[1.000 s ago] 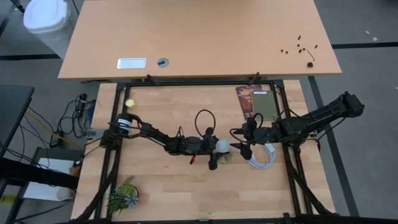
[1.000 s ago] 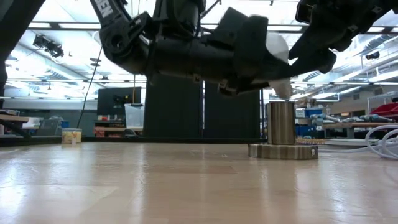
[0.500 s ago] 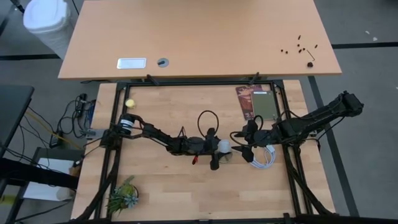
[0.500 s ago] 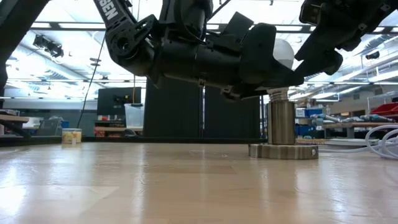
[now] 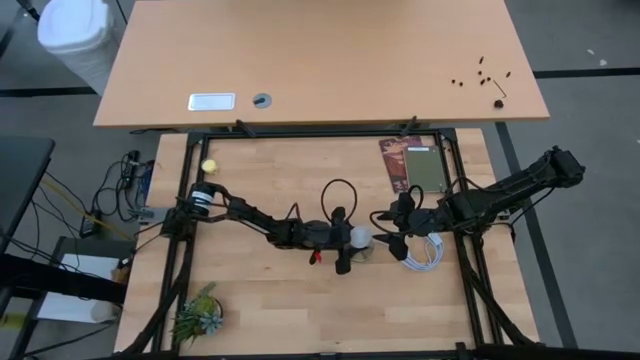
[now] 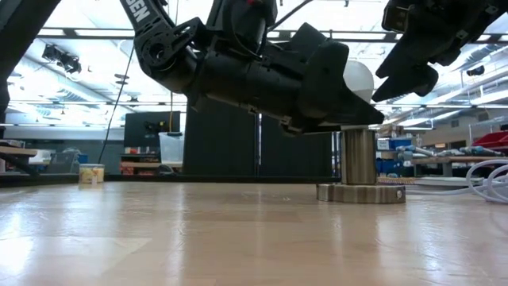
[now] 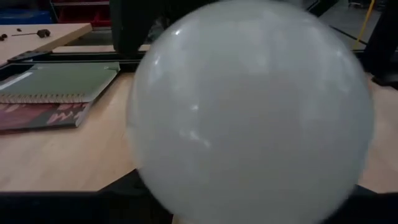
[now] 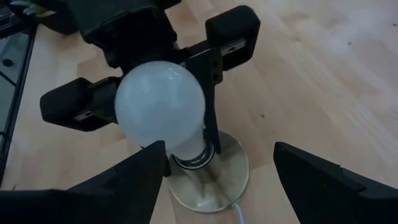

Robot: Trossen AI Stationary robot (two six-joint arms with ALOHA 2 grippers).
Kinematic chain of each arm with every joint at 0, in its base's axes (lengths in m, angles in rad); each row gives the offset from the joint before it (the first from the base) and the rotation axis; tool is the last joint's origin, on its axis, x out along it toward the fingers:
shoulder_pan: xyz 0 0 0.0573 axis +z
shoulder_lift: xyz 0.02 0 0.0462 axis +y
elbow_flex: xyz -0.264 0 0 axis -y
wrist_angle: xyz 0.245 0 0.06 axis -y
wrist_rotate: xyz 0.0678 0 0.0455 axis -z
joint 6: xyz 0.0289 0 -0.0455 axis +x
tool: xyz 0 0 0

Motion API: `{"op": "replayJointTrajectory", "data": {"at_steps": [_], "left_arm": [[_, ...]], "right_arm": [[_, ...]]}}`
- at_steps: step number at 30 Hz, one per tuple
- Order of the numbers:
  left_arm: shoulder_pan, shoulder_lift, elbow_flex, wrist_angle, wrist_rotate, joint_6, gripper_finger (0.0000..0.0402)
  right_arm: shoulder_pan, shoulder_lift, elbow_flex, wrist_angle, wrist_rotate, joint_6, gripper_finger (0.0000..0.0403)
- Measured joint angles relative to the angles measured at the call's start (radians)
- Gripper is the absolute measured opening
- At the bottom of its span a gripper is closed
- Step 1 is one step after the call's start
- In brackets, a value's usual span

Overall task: Screw lightbulb
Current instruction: Insert the lightbulb into the lamp

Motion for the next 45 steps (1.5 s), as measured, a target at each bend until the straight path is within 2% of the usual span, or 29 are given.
{"op": "replayJointTrajectory", "data": {"at_steps": [7,15,23,30,38,45], "left_arm": [[-0.001,0.000,0.000,-0.004,0.005,0.003,0.0217],[-0.001,0.000,0.000,-0.012,0.015,0.004,0.0264],[0.000,-0.025,0.115,-0.298,0.020,-0.015,0.0299],[0.000,-0.025,0.159,-0.387,0.022,0.057,0.0304],[0.009,-0.047,0.159,-0.412,0.019,0.055,0.0303],[0.007,-0.081,0.160,-0.514,0.027,0.054,0.0303]], "right_arm": [[0.000,0.000,0.000,0.000,0.011,-0.017,0.0309],[0.000,0.000,0.000,-0.003,0.014,-0.026,0.0309],[0.000,0.000,0.000,-0.008,0.011,-0.045,0.0309],[-0.003,0.000,0.000,-0.020,0.005,-0.053,0.0309],[-0.003,-0.002,0.000,-0.032,-0.001,-0.046,0.0309],[-0.010,-0.007,0.000,-0.035,-0.005,-0.051,0.0309]]}}
